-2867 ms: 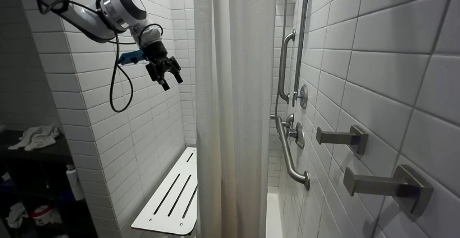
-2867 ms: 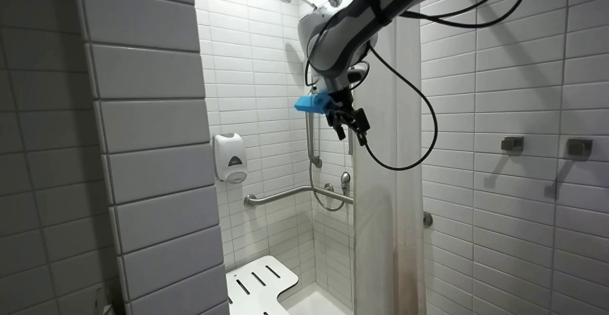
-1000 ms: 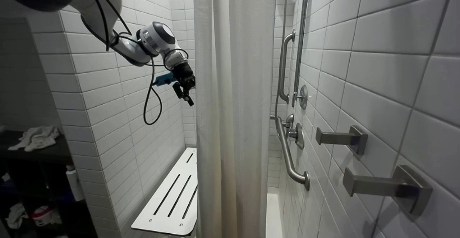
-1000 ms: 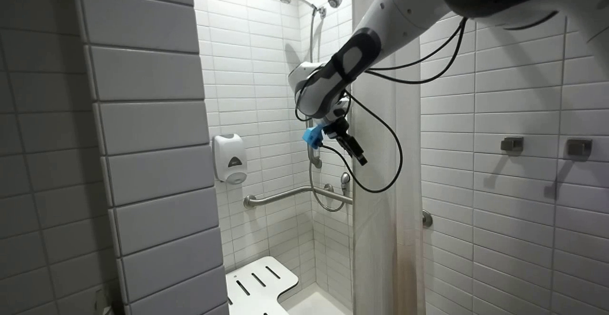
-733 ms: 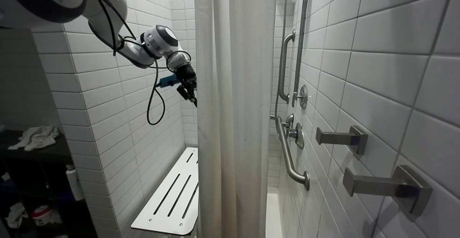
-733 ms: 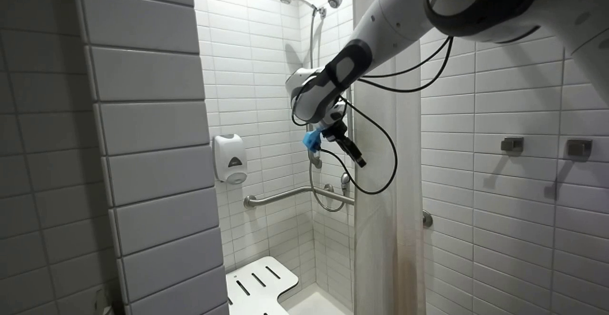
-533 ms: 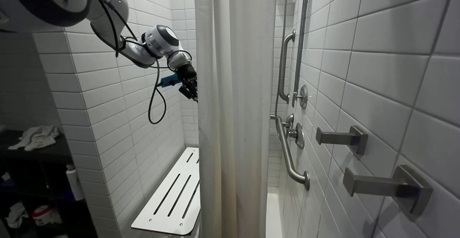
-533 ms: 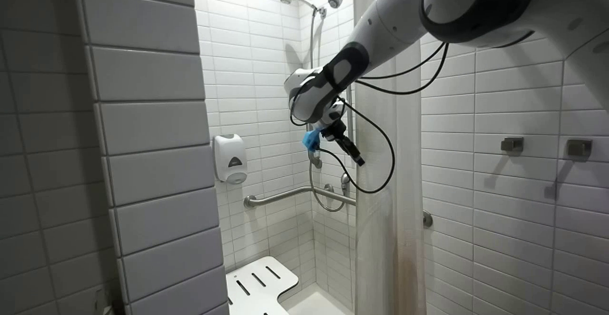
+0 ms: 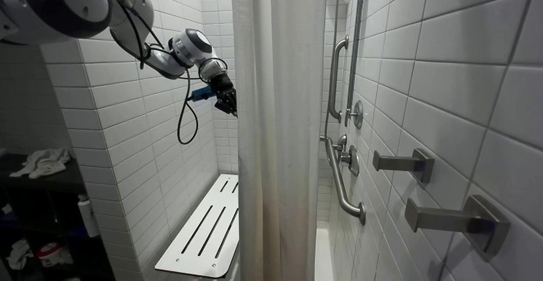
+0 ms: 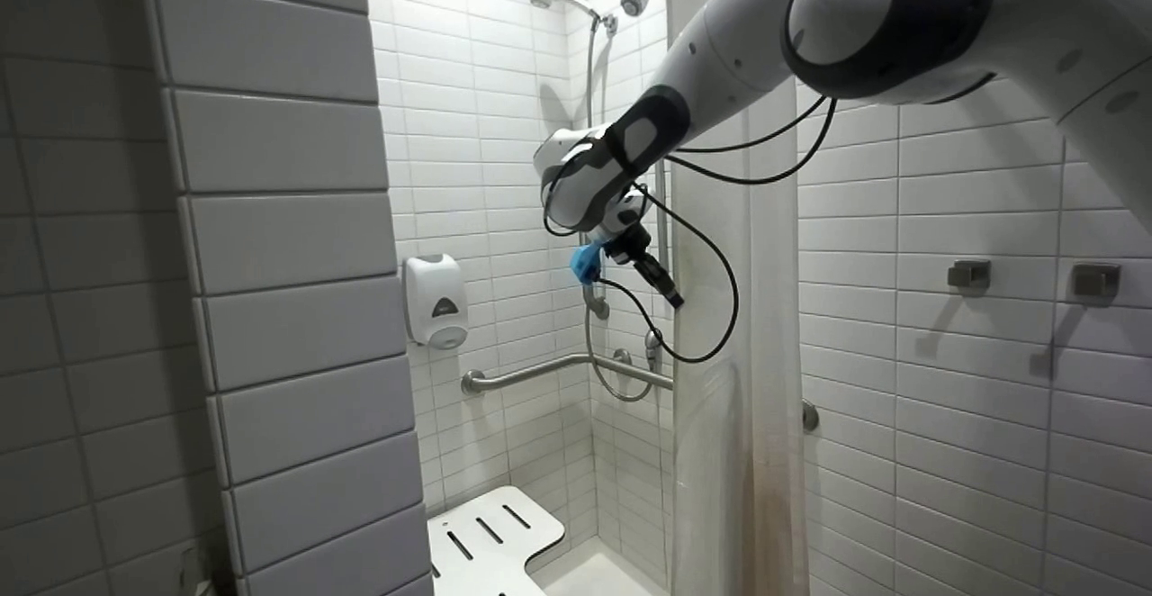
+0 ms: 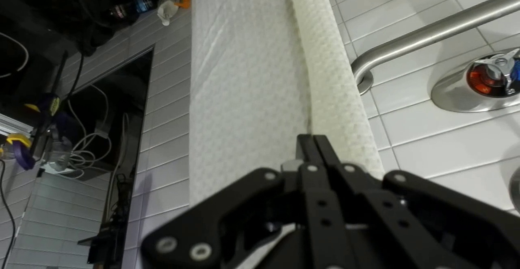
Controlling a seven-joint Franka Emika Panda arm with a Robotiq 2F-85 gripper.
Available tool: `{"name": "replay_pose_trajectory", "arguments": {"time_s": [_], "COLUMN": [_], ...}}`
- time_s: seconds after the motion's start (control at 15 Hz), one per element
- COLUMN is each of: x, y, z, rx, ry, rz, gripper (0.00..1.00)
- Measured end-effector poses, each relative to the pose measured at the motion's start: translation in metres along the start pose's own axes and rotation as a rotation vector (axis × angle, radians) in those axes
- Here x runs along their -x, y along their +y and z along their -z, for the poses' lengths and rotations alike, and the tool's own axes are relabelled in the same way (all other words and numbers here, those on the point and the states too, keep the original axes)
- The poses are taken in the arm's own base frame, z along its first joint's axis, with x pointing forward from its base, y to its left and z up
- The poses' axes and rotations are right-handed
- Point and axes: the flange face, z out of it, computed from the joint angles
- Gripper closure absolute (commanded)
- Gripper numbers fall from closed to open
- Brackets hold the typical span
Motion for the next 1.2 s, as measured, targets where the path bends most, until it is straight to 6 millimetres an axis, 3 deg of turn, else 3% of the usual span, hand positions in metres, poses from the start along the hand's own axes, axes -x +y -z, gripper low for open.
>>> {"name": "replay_pose_trajectory", "arguments": {"time_s": [1.2], "x": [0.024], "y": [0.015], "z": [0.039], "rx": [-0.07], "ry": [-0.017], "rz": [0.05], "gripper": [0.99]}}
